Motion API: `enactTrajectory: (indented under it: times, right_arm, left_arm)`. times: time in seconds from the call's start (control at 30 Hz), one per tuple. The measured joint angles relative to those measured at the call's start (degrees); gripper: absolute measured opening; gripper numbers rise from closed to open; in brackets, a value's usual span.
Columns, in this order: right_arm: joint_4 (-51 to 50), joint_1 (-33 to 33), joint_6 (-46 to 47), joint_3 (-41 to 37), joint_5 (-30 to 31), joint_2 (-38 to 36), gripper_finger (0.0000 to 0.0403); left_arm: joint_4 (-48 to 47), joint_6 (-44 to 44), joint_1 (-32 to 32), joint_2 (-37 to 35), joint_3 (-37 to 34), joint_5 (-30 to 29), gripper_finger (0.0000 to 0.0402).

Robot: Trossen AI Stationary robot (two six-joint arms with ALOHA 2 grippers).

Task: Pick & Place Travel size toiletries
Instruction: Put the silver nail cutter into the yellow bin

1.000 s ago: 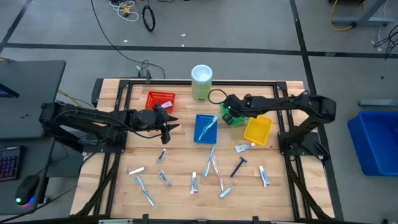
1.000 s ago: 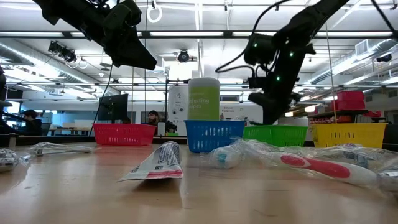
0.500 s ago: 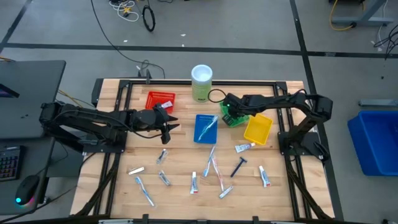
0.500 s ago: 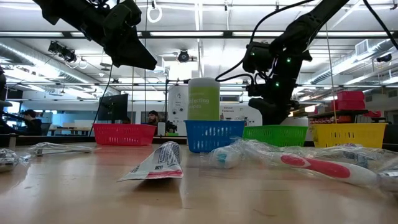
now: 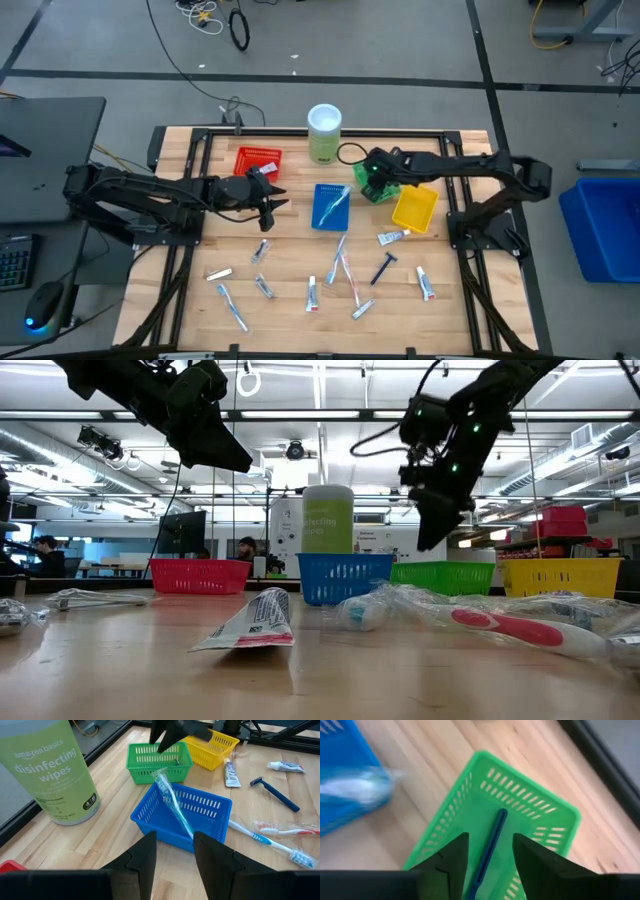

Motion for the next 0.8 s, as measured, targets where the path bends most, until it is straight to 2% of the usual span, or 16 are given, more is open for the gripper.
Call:
enactTrajectory:
  times: [0.27,0.53,0.8]
  right_arm:
    - [-6.1,6.1,-1.4,0.0,-0.1,-8.2,0.0201]
    - [-6.5,13.7,-1.4,0.0,-0.7,-9.6,0.0233]
    - [-6.0,20.8,2.6,0.0,-11.1,-9.6,0.0257]
  left_arm:
    - [0.0,0.0,0.0,0.0,0.0,0.0,0.0139]
    - [0.0,-2.4,0.0,0.0,0.0,0.0,0.0139]
    - [0.0,-5.8,0.0,0.0,0.0,0.2,0.0139]
